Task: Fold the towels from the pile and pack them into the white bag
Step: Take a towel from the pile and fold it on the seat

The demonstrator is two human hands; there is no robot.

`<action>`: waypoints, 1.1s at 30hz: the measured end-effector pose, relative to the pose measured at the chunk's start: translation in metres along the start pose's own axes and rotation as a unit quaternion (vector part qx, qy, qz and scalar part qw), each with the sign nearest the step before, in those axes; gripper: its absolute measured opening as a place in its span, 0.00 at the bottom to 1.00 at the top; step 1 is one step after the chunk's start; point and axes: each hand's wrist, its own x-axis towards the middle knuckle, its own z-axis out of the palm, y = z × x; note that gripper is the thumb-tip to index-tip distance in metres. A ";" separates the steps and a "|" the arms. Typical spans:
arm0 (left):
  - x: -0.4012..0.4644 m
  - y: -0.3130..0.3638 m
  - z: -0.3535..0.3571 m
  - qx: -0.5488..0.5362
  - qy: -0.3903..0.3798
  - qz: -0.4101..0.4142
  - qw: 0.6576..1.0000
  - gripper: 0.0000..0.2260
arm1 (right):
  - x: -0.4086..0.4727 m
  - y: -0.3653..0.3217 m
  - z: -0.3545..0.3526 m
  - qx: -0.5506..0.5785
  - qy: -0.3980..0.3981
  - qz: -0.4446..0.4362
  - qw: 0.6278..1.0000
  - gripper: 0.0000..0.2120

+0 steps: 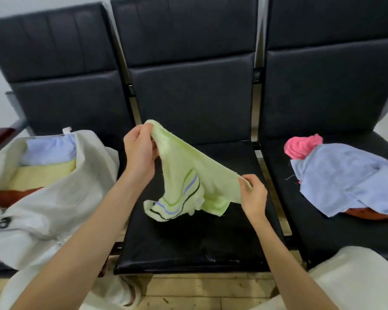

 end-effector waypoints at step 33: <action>0.032 -0.207 -0.155 0.487 0.058 -0.099 0.866 0.17 | -0.002 0.013 0.136 -0.203 -0.336 -0.111 0.913 0.11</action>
